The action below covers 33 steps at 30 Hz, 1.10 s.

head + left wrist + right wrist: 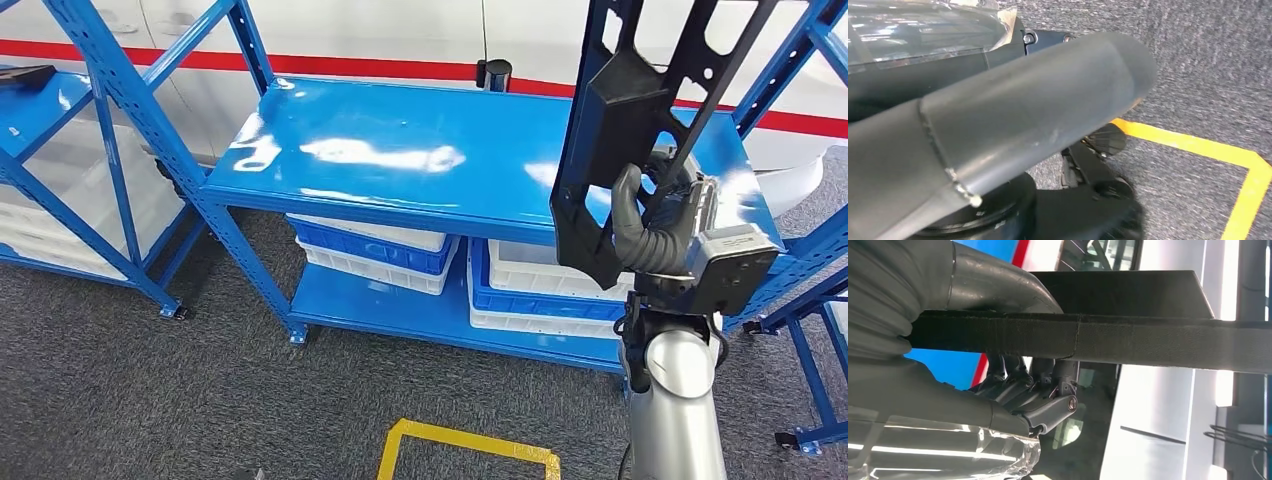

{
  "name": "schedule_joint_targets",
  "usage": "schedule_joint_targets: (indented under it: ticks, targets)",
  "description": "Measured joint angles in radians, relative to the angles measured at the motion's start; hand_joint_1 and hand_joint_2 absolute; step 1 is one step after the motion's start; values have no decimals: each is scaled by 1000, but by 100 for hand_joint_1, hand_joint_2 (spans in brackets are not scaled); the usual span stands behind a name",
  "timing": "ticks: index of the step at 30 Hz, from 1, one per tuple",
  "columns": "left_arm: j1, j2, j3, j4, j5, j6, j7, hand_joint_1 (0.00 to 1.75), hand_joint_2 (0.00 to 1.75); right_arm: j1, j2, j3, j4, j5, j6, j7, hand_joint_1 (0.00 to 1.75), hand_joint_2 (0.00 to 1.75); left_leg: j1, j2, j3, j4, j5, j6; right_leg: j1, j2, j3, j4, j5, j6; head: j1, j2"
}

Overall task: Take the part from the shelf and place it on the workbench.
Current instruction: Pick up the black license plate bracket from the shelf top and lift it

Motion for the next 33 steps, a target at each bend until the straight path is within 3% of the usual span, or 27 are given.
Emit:
schedule_joint_targets:
  ticks: [2, 4, 7, 9, 13, 15, 16, 17, 19, 21, 22, 24, 25, 26, 28, 29, 30, 31, 32, 33]
  targets:
    - [0, 2, 0, 0, 0, 2, -6, 0, 0, 6, 4, 0, 0, 0, 0, -6, 175, 175, -1, -1, 105, -147, 25, 10, 1, 1, -13, 0, 15, 8, 0, 0]
    - [1, 3, 0, 0, 0, 2, -12, 0, 0, 6, 8, 2, 0, -1, 0, -11, 175, 175, -8, -3, 157, -230, 26, 18, 2, 0, -19, -2, 28, 21, 1, 0]
    - [5, 4, 1, 0, 0, 4, -17, 0, 0, 8, 11, 6, 2, -5, 0, -14, 175, 175, -16, -3, 152, -240, 37, 30, -1, 0, -22, -9, 46, 38, 1, 0]
    - [8, 5, 2, 1, 0, 7, -20, 0, 0, 9, 11, 7, 5, -10, 0, -16, 175, 175, -15, 1, 140, -252, 62, 43, 0, 0, -36, 5, 30, 43, 3, 0]
    - [10, 6, 6, 1, 0, 12, -24, 0, 0, 7, 10, 8, 16, -22, 1, -23, 175, 175, -16, 6, 92, -259, 108, 60, 5, 1, -98, 185, -117, 17, 14, 0]
    - [11, 6, 9, 1, 0, 12, -25, 0, 0, 9, 10, 9, 23, -25, 2, -24, 175, 175, -19, 6, 63, -258, 129, 61, 5, 1, -104, 264, -140, 22, 14, 0]
    - [12, 6, 10, 1, 0, 12, -25, 0, 0, 9, 10, 10, 27, -26, 2, -25, 175, 175, -21, 6, 45, -257, 142, 61, 5, 1, -91, 277, -133, 30, 14, 0]
    - [12, 6, 11, 1, 0, 12, -25, 0, 0, 9, 10, 10, 30, -27, 2, -25, 175, 175, -21, 5, 28, -255, 154, 60, 6, 1, -60, 255, -114, 39, 14, 0]
    - [13, 6, 11, 1, 0, 11, -25, 0, 0, 8, 10, 10, 33, -28, 2, -26, 175, 175, -23, 4, -2, -248, 176, 54, 8, 1, 42, 130, -88, 47, 15, 0]
    - [13, 6, 13, 1, 0, 10, -26, 0, 0, 6, 12, 10, 35, -30, 2, -27, 175, 175, -26, 4, -21, -241, 195, 44, 14, 3, 121, 3, -102, 38, 13, 0]
    - [13, 6, 14, 1, -1, 9, -26, 0, 0, 4, 13, 11, 36, -31, 2, -27, 175, 175, -27, 4, -25, -240, 203, 40, 17, 4, 135, -27, -112, 32, 12, 0]
    - [16, 7, 15, 1, -4, 5, -27, 0, 0, 3, 14, 11, 42, -35, 2, -27, 175, 175, -24, 3, -30, -240, 215, 30, 15, 4, 125, -32, -104, 20, 10, 0]
    - [17, 8, 16, 1, -5, 3, -27, 0, 0, 2, 14, 10, 46, -36, 2, -27, 175, 175, -20, 1, -35, -228, 198, 24, 11, 2, 118, -31, -94, 10, 10, 0]
    - [19, 9, 17, 1, -6, 1, -27, 0, 0, 1, 14, 10, 49, -38, 1, -27, 175, 175, -17, 0, -44, -202, 162, 17, 7, 0, 112, -31, -83, -2, 8, 0]
    - [20, 10, 17, 1, -8, -1, -27, 0, 0, 0, 15, 9, 55, -39, -2, -25, 175, 175, -7, -1, -70, -92, 54, 2, 5, -3, 92, -31, -59, -15, 5, 0]
    - [20, 10, 17, 1, -8, -2, -27, 0, 0, 0, 15, 8, 58, -39, -3, -24, 175, 175, -3, -1, -80, -26, 14, -4, 5, -3, 80, -30, -47, -15, 4, 0]
    - [20, 10, 17, 1, -9, -2, -27, 0, 0, 1, 15, 7, 61, -40, -5, -23, 175, 175, 2, -1, -83, 25, -3, -10, 6, -3, 65, -28, -35, -13, 4, 0]
    - [20, 11, 17, 1, -10, -4, -27, 0, 0, 2, 14, 5, 64, -40, -8, -22, 175, 175, 6, -1, -73, 49, 3, -14, 5, -3, 50, -26, -25, -10, 4, 0]
    - [20, 11, 17, 1, -13, -6, -27, 0, 0, 3, 14, 2, 67, -41, -10, -19, 175, 175, 9, -1, -45, 35, 25, -16, 5, -3, 37, -24, -16, -6, 4, 0]
    - [20, 12, 17, 1, -15, -8, -27, 0, 0, 3, 13, -1, 71, -43, -13, -15, 175, 175, 12, -1, 0, -13, 48, -15, 4, -2, 25, -21, -9, -2, 3, 0]
